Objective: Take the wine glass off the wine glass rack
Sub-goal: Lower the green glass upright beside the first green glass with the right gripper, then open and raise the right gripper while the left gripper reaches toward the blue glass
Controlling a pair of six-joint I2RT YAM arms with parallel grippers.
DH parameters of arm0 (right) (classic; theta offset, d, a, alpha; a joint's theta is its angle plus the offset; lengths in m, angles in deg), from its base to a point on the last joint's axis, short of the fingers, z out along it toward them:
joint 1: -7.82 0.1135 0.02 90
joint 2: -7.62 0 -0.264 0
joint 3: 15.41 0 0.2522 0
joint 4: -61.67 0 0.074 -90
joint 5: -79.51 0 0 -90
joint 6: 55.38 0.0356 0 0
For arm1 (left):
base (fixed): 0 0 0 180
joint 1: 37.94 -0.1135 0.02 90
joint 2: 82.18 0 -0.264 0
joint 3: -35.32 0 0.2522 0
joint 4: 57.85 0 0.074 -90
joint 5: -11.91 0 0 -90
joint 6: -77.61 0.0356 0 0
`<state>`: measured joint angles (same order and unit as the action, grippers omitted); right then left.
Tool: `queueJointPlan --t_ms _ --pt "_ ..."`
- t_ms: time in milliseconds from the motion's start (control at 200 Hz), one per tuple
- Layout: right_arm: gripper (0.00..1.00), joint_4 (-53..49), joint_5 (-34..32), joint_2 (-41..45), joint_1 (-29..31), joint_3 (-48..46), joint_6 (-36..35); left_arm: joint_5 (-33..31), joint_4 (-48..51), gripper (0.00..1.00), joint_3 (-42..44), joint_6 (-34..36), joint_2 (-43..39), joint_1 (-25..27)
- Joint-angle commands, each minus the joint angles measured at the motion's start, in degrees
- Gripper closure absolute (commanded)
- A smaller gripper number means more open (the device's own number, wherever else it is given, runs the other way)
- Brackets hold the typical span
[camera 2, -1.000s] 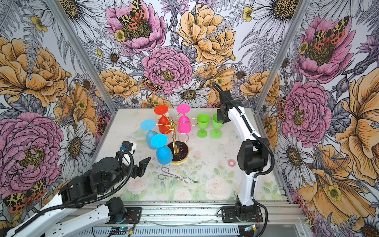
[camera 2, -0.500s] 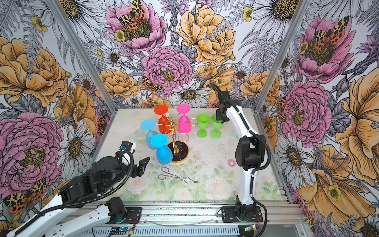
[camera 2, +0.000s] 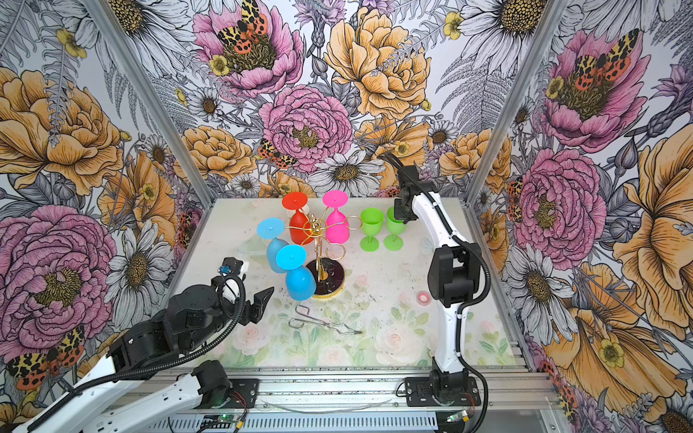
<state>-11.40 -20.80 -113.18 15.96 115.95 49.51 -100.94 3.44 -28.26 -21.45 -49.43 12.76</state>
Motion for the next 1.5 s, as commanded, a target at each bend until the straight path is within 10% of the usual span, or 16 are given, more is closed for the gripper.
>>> queueJointPlan --t_ms 0,726,1256,1496 --pt "1.00 0.77 -0.25 -1.22 -0.58 1.72 -0.70 1.36 0.41 0.11 -0.28 0.38 0.12 -0.69" --pt "0.84 0.60 0.96 -0.14 -0.60 1.75 -0.64 3.71 0.45 0.11 -0.46 0.52 0.52 -2.62" --pt "0.25 -0.19 3.10 11.44 -0.59 -0.67 -1.94 10.19 0.51 0.08 -2.58 -2.87 1.15 -8.46" --pt "0.19 0.66 14.37 21.08 0.64 -8.84 -2.17 19.50 0.13 0.01 -5.83 -6.19 2.74 -11.29"
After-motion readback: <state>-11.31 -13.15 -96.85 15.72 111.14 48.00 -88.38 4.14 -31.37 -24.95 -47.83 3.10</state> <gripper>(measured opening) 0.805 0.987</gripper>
